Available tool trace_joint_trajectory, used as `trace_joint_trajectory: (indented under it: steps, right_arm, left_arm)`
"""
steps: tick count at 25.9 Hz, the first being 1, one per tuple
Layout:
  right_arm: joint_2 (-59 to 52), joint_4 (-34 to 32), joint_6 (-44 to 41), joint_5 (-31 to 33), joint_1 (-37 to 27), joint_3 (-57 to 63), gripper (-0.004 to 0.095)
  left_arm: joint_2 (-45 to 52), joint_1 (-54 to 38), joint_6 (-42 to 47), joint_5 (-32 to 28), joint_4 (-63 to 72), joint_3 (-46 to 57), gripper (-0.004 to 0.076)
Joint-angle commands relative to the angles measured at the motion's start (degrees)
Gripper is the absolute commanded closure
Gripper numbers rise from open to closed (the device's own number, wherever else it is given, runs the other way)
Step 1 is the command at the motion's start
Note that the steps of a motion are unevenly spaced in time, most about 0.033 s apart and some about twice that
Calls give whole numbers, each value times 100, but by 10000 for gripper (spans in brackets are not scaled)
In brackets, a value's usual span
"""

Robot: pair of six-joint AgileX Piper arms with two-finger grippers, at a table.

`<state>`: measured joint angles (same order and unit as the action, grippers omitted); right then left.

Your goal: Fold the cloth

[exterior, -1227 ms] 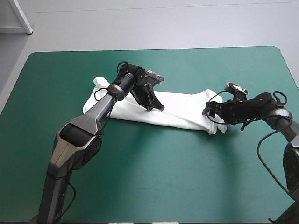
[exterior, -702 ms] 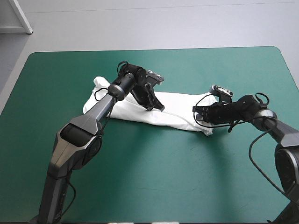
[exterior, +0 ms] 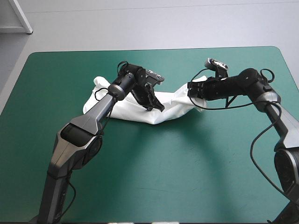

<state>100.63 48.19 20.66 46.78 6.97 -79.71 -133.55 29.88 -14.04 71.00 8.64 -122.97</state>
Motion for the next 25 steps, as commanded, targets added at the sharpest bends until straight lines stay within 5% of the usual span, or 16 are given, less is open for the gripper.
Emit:
trace_joint_trajectory:
  steps: [1, 15, 25]
  right_arm:
    - [-348, 135, -190, 260, 163, -591, 921]
    - [-348, -52, -355, 497, 261, -777, 921]
    - [-327, -518, -749, 629, 317, -1496, 921]
  left_arm:
    - [-16, 130, 10, -187, 266, 18, 705]
    - [781, 73, 53, 272, -1295, -673, 705]
    - [1689, -920, 150, 272, -481, -673, 705]
